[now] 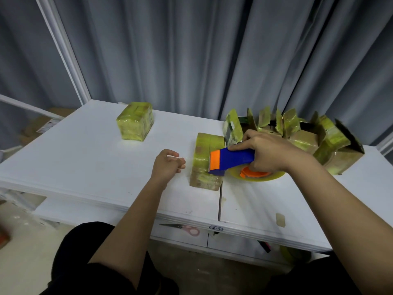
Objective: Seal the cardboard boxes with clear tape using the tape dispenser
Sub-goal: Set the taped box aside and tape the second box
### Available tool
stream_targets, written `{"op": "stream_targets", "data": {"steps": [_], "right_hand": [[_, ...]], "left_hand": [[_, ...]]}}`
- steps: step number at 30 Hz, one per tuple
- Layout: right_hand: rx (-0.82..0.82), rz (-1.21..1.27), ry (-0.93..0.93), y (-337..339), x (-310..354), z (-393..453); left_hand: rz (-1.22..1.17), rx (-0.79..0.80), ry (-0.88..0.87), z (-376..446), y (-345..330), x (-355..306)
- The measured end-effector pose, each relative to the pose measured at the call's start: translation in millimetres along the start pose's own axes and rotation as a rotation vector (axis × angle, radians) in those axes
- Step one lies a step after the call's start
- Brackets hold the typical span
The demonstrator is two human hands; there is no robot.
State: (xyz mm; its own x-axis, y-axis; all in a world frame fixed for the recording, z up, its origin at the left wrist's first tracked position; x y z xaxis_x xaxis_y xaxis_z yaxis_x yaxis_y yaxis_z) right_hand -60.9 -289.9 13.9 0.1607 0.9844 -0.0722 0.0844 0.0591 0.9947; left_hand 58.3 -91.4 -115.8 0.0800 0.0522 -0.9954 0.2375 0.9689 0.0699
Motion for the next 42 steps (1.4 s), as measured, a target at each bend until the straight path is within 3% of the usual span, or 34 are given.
{"op": "stream_targets", "data": {"steps": [10, 15, 20, 25, 30, 32, 35, 38, 42], "right_hand": [[0.045, 0.074, -0.014, -16.6, -1.7, 7.6], [0.026, 0.123, -0.023, -23.3, -5.3, 9.3], [0.012, 0.133, 0.007, -24.5, -3.2, 6.6], [0.006, 0.127, 0.007, -23.6, 0.6, 7.3], [0.032, 0.149, 0.006, -26.4, -3.8, 4.7], [0.052, 0.150, 0.007, -28.7, -5.7, 3.7], [0.083, 0.166, -0.005, -35.1, -11.6, 3.3], [0.106, 0.155, -0.011, -45.3, -18.3, 1.0], [0.125, 0.085, 0.007, -58.0, -25.6, -5.8]], "left_hand": [[0.039, -0.020, 0.095, 5.3, -6.1, 26.7], [0.070, 0.058, 0.018, 0.3, -24.2, 39.1], [0.436, 0.087, -0.165, -7.9, -43.4, 42.5], [0.830, 0.254, -0.322, -21.8, -50.0, 51.7], [0.500, 0.333, -0.325, -7.9, -52.2, 0.3], [0.423, 0.564, -0.365, -10.2, -72.2, -20.1], [0.657, 0.860, -0.319, -14.7, -95.4, -9.2], [0.762, 0.871, -0.395, -10.2, -98.5, 1.8], [0.846, 0.726, -0.566, -11.6, -98.5, 2.3]]}}
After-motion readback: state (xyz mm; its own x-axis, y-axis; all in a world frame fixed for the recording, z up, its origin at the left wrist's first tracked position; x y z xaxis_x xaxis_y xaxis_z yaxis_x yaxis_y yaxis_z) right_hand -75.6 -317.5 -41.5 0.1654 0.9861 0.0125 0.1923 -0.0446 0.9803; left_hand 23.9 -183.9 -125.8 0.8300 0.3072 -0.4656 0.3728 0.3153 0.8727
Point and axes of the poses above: each hand's wrist, its own z-axis towards the middle knuckle, its own y-axis out of the back of the hand, x = y × z, the point moved 8 cm from there along z, towards the middle knuckle, and after that the axes turned 12 degrees about -y, right-handed, at the moved point
